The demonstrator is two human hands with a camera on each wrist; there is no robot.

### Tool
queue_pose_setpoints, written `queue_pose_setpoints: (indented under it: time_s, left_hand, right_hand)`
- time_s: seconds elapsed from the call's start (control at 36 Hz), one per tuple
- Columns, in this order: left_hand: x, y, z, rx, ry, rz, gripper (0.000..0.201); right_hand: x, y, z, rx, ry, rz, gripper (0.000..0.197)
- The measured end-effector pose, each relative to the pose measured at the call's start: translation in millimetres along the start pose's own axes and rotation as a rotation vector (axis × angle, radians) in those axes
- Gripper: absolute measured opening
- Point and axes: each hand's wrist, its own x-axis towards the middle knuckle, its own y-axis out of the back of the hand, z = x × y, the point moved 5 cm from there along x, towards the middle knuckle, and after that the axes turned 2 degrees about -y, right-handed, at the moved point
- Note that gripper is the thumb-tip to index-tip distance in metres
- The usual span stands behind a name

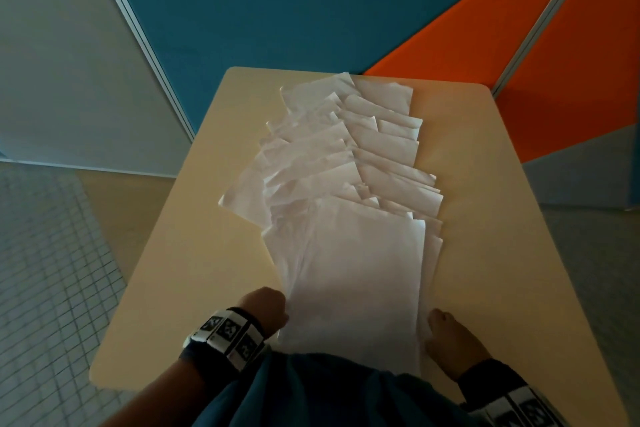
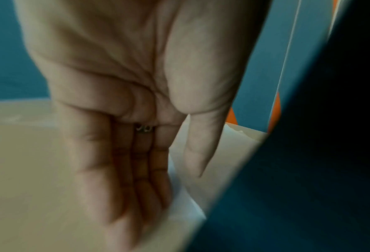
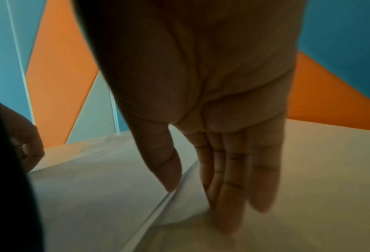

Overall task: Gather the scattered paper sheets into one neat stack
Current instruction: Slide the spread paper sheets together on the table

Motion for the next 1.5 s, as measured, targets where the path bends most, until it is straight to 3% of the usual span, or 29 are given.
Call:
queue_pose_setpoints:
  time_s: [0.06, 0.11, 0.17, 0.25, 0.31, 0.42, 0.61, 0.72, 0.83, 0.89, 0.97, 1.08, 1.19, 1.31, 1.36, 1.44, 1.5]
  left_hand:
    - [3, -8, 6, -0.025, -0.028, -0.038, 0.045]
    - [8, -6, 6, -0.077, -0.026, -0.024, 0.047]
    - [14, 6, -2, -0.205, 0.017, 0.086, 0.047]
    - [20, 31, -27, -0.485, 0.181, 0.336, 0.063]
    - [25, 38, -40, -0.636, 0.3, 0.405, 0.075]
    - [41, 45, -42, -0.805, 0.393, 0.381, 0.079]
    - [57, 55, -9, -0.958, 0.266, 0.393, 0.075]
    - [53, 49, -13, -1.055, 0.245, 0.549, 0.086]
    - [61, 42, -37, -1.152, 0.412, 0.544, 0.092]
    - [61, 41, -39, -1.178, 0.432, 0.522, 0.087]
    - [62, 46, -25, -1.152, 0.383, 0.469, 0.073]
    - [67, 61, -1, -1.061, 0.288, 0.414, 0.072]
    - [71, 68, -3, -1.015, 0.215, 0.448, 0.069]
    - [63, 63, -20, -1.065, 0.308, 0.538, 0.081]
    - [59, 57, -22, -1.057, 0.342, 0.53, 0.083]
    - [58, 54, -8, -0.961, 0.275, 0.448, 0.082]
    - [60, 54, 3, -0.911, 0.203, 0.395, 0.082]
  right_hand:
    - [1, -6, -6, -0.001, 0.028, -0.017, 0.021]
    - [1, -2, -12, 0.035, 0.046, -0.031, 0.011]
    - [6, 12, -7, 0.143, -0.01, 0.007, 0.012]
    - [25, 36, 14, 0.319, -0.138, 0.094, 0.042]
    - [41, 45, 27, 0.403, -0.236, 0.142, 0.05]
    - [61, 56, 20, 0.471, -0.313, 0.246, 0.043]
    - [69, 51, -29, 0.558, -0.171, 0.277, 0.069]
    - [70, 49, -22, 0.651, -0.108, 0.297, 0.067]
    - [76, 50, 2, 0.666, -0.32, 0.369, 0.059]
    - [70, 46, 4, 0.633, -0.334, 0.37, 0.058]
    - [66, 39, -14, 0.578, -0.212, 0.348, 0.065]
    - [71, 35, -44, 0.465, -0.08, 0.269, 0.073]
    - [73, 43, -59, 0.532, 0.014, 0.268, 0.07]
    - [70, 51, -39, 0.661, -0.154, 0.405, 0.068]
    - [66, 47, -31, 0.657, -0.227, 0.406, 0.066]
    - [61, 36, -39, 0.641, -0.179, 0.407, 0.056]
    - [59, 28, -51, 0.583, -0.145, 0.39, 0.067]
